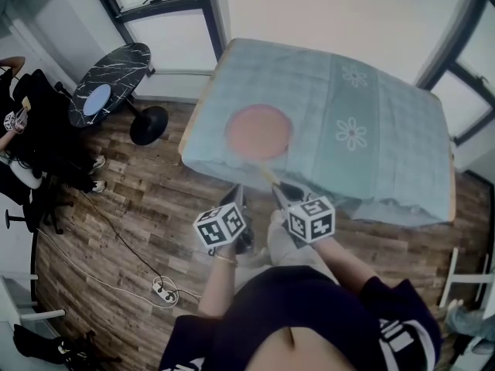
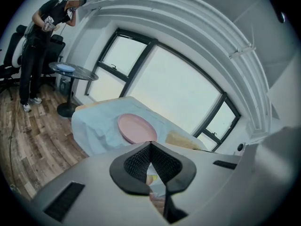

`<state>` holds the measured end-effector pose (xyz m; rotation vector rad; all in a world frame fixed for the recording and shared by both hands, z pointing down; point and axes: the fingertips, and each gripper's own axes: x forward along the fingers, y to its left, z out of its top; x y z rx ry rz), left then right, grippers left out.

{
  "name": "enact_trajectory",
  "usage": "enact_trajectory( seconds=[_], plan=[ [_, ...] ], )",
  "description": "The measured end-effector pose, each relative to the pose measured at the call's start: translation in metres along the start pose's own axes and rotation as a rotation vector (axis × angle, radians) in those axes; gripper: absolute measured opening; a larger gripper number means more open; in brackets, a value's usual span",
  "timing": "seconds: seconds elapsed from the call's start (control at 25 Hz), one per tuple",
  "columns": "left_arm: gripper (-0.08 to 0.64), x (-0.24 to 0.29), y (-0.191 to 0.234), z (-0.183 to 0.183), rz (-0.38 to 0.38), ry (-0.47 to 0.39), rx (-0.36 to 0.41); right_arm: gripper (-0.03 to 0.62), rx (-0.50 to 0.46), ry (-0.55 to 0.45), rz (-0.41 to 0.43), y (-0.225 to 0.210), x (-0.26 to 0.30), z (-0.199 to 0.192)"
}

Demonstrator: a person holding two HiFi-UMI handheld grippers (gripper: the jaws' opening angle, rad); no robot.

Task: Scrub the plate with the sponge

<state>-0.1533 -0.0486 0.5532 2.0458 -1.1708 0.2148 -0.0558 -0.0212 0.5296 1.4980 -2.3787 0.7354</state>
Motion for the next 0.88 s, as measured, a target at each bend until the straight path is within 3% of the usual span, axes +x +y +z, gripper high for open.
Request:
enact_trajectory(
  seconds=[0.88],
  plan=[
    [0.011, 0.000, -0.015, 0.000, -0.029, 0.005, 0.005, 0.035, -0.004, -0.022, -0.011, -0.006, 0.000, 0.005]
  ],
)
